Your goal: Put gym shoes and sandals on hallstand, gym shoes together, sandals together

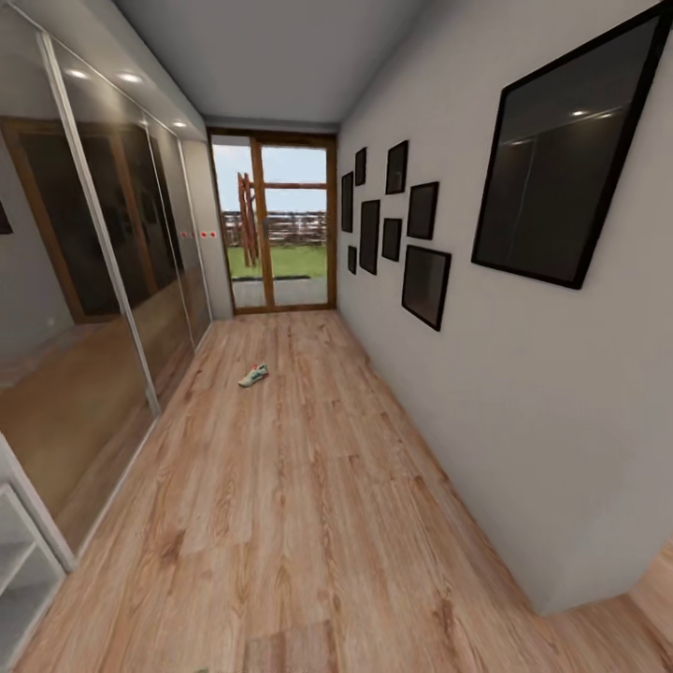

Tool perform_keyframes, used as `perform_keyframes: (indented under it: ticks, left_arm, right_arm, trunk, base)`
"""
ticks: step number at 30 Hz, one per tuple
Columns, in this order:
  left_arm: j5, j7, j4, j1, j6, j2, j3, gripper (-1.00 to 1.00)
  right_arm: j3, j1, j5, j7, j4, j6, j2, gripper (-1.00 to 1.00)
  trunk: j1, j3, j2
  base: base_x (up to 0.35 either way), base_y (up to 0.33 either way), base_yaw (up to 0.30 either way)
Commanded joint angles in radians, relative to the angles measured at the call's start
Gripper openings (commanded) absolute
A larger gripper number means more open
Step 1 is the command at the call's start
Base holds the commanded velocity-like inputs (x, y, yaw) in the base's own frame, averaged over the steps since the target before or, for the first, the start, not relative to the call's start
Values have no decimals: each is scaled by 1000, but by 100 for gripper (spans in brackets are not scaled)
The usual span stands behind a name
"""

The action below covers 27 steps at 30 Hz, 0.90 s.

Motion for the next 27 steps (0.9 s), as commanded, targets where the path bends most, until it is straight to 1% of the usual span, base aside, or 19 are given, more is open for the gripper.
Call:
perform_keyframes:
  ticks: [1, 8, 15, 27]
  left_arm:
    - [10, -1, 1, -1, -4, -1, -1, 100]
    - [-3, -11, 2, -1, -3, -11, -10, 100]
    - [5, -17, 2, -1, -5, -5, -10, 100]
    - [4, -17, 2, -1, -5, -4, -7, 100]
  right_arm:
    - [0, 0, 2, -1, 0, -3, 0, 100]
    - [-4, 0, 1, -1, 0, -3, 0, 100]
    - [-4, 0, 2, -1, 0, -3, 0, 100]
    - [-4, 0, 1, -1, 0, -4, 0, 100]
  trunk:
    - [0, -1, -1]
    - [0, -4, -1]
    - [0, -8, -1]
    - [0, -13, -1]
  base:
    - [-9, -4, 274]
    - [-3, -1, 274]
    - [0, 0, 274]
    - [0, 0, 274]
